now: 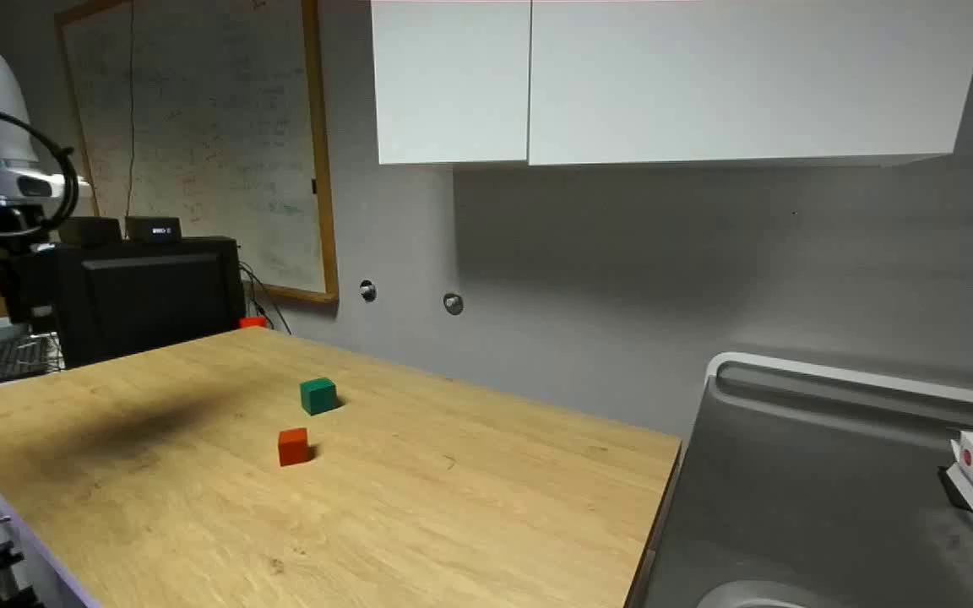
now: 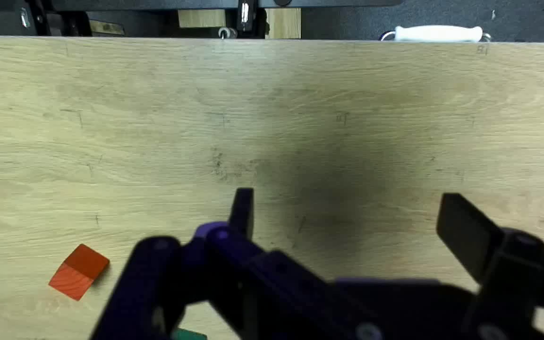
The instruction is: Put the orange cube on top of the green cube
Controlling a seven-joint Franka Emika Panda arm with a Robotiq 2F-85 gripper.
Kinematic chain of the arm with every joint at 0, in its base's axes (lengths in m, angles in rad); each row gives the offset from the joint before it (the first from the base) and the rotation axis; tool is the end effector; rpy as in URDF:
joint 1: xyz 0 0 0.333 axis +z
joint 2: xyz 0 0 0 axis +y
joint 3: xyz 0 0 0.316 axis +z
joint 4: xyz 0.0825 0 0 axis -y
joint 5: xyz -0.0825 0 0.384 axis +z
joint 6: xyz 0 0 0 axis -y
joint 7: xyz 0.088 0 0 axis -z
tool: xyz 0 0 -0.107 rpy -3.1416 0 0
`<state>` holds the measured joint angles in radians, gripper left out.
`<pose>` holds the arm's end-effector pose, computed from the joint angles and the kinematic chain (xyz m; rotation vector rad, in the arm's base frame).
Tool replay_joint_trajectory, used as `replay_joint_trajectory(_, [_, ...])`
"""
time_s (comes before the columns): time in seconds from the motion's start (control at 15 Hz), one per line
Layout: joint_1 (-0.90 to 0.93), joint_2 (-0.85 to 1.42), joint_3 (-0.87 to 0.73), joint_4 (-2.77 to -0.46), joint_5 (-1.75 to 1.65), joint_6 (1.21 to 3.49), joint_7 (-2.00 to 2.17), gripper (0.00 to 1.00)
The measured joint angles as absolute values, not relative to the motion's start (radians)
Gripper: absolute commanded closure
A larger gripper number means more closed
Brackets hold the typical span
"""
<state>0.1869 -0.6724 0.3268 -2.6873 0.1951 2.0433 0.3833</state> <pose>0.2976 0.1751 0.4245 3.1205 -0.0391 0.0328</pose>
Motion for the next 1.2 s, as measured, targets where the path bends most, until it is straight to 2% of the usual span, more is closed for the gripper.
replay_joint_trajectory(0.8, [0.18,-0.67,0.322,-2.687,0.19,2.049,0.383,0.0])
replay_joint_trajectory(1.2, [0.065,-0.62,0.233,-2.687,0.15,2.187,0.375,0.0])
